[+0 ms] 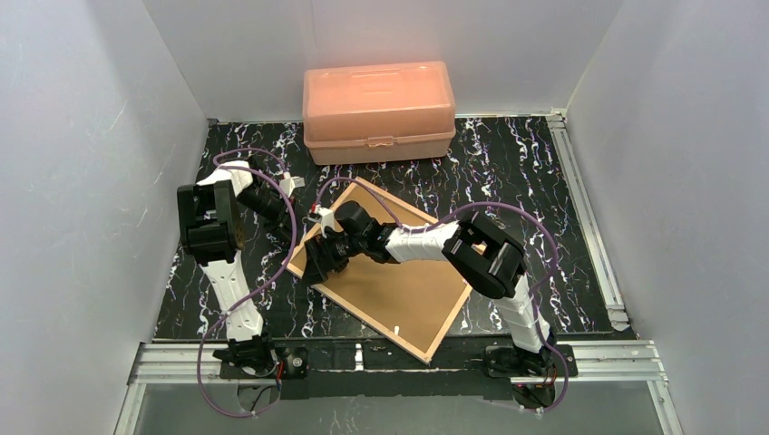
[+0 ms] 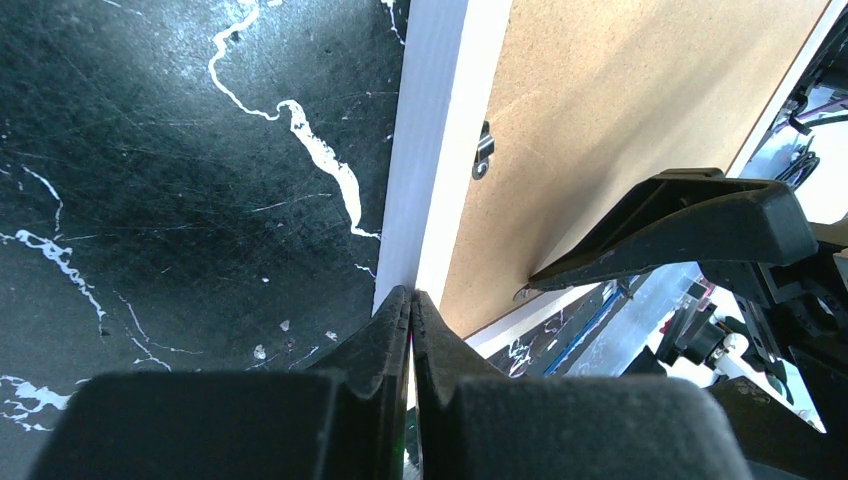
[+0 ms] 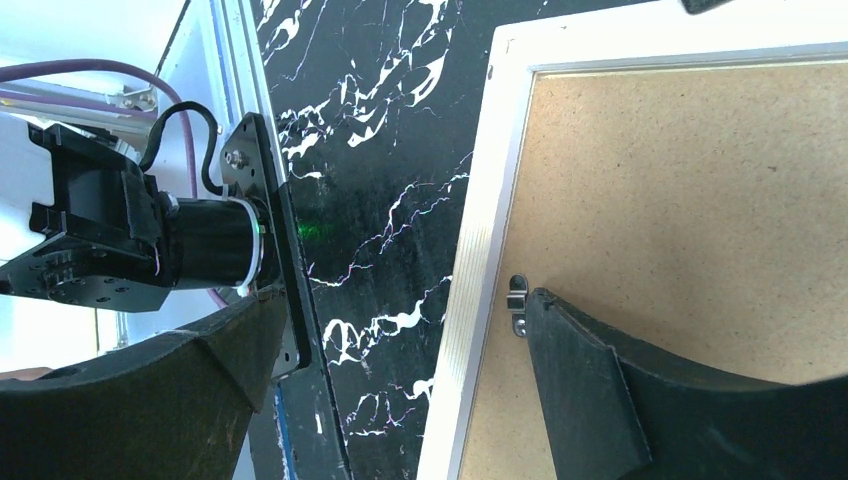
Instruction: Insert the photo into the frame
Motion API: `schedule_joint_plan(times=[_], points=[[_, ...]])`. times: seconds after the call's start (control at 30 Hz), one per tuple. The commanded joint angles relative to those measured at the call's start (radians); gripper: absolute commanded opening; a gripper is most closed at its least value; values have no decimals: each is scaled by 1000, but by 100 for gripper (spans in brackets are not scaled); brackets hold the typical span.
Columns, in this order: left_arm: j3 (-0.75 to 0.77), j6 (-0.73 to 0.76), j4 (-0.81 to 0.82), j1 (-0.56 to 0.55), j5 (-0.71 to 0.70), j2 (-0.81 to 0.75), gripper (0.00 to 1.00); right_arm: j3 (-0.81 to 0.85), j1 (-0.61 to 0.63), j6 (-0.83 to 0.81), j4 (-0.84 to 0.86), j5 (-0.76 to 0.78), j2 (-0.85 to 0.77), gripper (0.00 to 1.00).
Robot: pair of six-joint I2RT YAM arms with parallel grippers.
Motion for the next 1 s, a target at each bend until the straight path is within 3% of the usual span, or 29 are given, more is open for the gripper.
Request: schedule_joint_plan(times=[0.0, 0.97], points=[[-32, 27, 46, -7, -94, -5, 0, 31, 5, -19, 11, -8, 3, 97], [-42, 22, 46, -7, -81, -23, 0, 43, 22, -29, -8, -94, 29, 96]])
